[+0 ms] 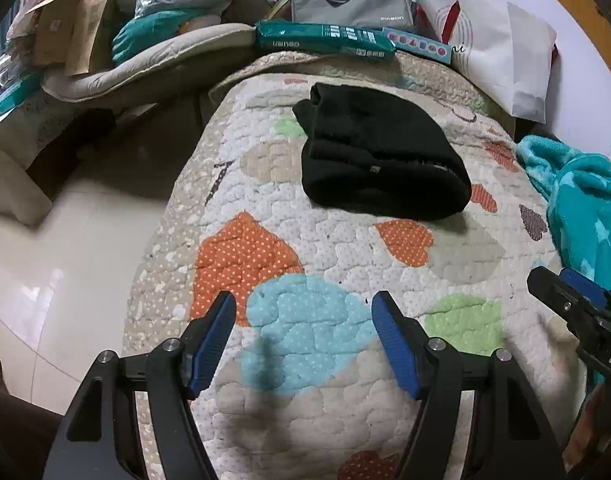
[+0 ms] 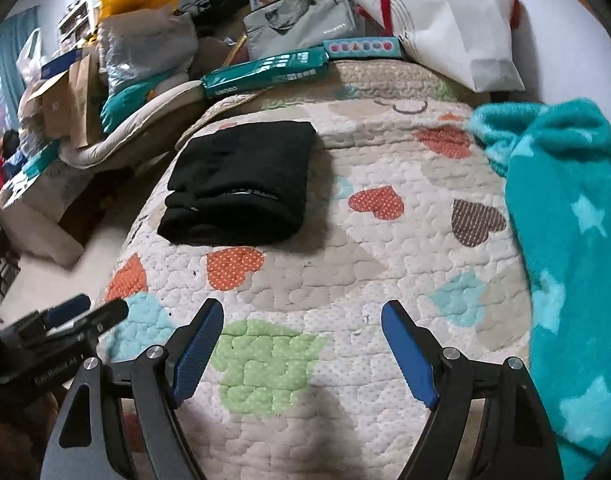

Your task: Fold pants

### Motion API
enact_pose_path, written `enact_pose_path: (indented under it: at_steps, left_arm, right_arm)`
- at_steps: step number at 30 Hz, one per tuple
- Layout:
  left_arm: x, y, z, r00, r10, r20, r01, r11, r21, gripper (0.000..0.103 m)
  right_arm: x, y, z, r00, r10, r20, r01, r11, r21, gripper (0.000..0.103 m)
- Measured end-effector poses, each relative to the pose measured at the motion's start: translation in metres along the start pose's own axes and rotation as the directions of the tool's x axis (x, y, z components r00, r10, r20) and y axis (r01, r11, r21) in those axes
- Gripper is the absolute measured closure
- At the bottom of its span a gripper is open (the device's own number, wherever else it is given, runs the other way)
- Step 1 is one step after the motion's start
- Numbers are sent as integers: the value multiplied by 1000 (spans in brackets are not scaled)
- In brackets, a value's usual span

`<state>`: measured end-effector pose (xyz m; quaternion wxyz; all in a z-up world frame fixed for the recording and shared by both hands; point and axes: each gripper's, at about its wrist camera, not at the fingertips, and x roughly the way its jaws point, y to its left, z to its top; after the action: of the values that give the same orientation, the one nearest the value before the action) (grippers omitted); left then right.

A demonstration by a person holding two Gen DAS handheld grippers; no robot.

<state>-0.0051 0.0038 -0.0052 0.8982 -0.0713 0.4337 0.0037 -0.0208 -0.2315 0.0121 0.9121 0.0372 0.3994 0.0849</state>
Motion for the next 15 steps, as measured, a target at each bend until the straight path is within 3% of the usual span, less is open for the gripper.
enact_pose_path:
  at_steps: [8, 15]
  left_arm:
    - [12, 6, -1, 997, -29, -71, 25, 998, -53, 33]
    - [13, 8, -1, 996, -21, -85, 16, 998, -59, 33]
  right_arm:
    - [17, -1, -8, 998, -3, -57, 4, 1000, 20, 17]
    - [24, 3, -11, 997, -2, -78, 3, 1000, 18, 17]
